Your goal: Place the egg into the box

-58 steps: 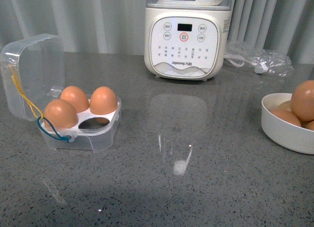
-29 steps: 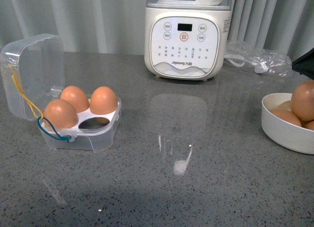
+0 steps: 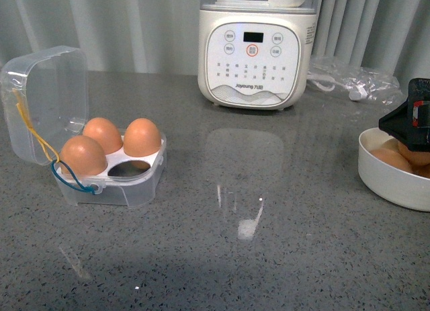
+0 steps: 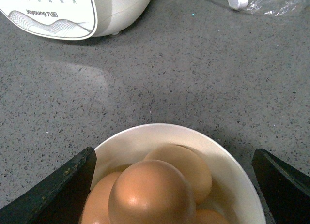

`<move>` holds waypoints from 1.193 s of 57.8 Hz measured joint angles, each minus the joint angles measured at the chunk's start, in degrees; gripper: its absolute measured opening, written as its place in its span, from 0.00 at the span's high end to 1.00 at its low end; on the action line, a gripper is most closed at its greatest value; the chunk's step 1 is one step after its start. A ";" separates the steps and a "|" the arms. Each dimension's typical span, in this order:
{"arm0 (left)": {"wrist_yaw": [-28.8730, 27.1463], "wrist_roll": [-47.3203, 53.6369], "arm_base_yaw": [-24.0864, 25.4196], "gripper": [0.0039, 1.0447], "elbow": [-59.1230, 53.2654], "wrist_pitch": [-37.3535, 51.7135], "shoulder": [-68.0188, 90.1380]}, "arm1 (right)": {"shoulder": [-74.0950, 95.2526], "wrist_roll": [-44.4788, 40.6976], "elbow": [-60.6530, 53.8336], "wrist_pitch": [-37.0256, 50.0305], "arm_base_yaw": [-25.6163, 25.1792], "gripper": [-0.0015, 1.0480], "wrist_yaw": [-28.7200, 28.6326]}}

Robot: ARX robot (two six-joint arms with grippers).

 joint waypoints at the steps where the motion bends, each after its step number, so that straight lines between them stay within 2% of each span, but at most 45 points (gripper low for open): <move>1: 0.00 0.00 0.00 0.06 0.00 0.00 0.00 | 0.11 0.00 0.00 0.02 0.00 0.07 -0.02; 11: 0.00 0.00 0.00 0.06 0.00 0.00 0.00 | 0.31 0.20 0.00 0.26 0.04 0.08 -0.13; 29: 0.00 0.00 0.00 0.06 0.00 0.00 0.00 | 0.17 0.07 -0.02 0.17 0.55 0.50 -0.13; 34: 0.00 0.00 0.00 0.06 0.00 0.00 0.00 | -0.11 -0.11 -0.04 0.02 0.70 0.58 0.00; 60: 0.00 0.00 0.00 0.06 0.00 0.00 0.00 | -6.80 -0.17 0.07 -2.47 2.71 0.59 0.31; 69: 0.00 0.00 0.00 0.06 0.00 0.00 0.00 | -6.27 -0.28 3.63 -0.20 3.39 0.59 0.44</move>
